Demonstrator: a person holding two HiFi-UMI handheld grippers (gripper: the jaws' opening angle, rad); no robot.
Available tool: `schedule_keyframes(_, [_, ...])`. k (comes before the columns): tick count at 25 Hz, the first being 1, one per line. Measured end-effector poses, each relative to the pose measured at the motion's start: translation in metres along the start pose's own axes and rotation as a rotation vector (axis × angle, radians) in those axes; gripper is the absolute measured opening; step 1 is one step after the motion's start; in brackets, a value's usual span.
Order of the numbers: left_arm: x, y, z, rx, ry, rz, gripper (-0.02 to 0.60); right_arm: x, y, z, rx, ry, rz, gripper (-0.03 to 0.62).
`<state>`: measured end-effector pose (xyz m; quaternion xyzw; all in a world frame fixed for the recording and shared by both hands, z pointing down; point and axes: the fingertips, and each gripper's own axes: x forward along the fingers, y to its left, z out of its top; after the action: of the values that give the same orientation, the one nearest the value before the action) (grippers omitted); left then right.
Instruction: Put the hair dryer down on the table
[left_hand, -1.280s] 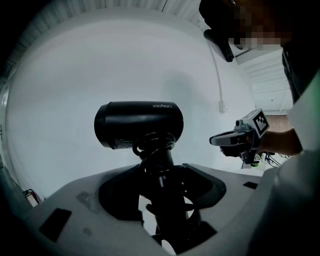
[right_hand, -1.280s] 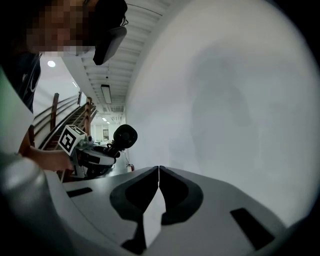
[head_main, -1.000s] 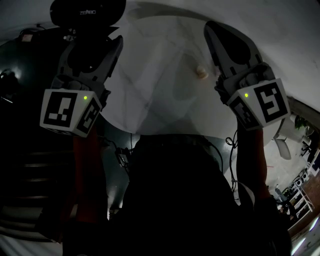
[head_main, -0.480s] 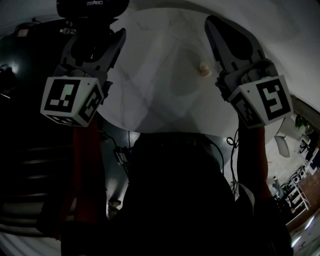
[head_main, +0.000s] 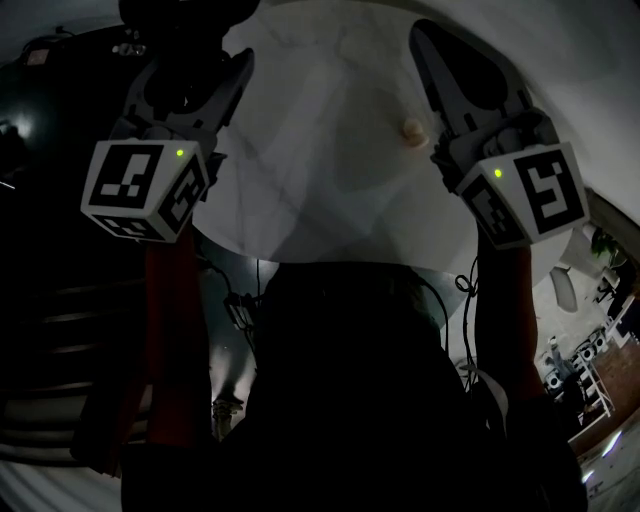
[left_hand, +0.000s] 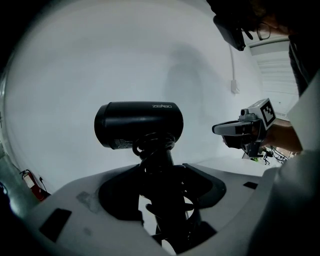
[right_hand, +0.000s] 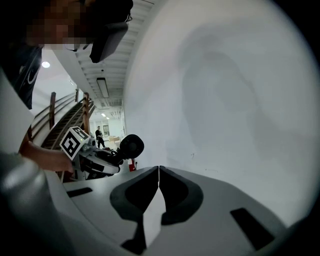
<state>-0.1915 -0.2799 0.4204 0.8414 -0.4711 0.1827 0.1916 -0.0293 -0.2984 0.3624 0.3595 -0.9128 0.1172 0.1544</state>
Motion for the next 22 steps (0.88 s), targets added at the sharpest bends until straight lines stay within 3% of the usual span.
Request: schedule_keyframes(22, [0.013,-0.005,-0.028,-0.053,0.064,0.012,0.242,0.0,0.002,-0.006,-0.007,0.045,0.012,0.008])
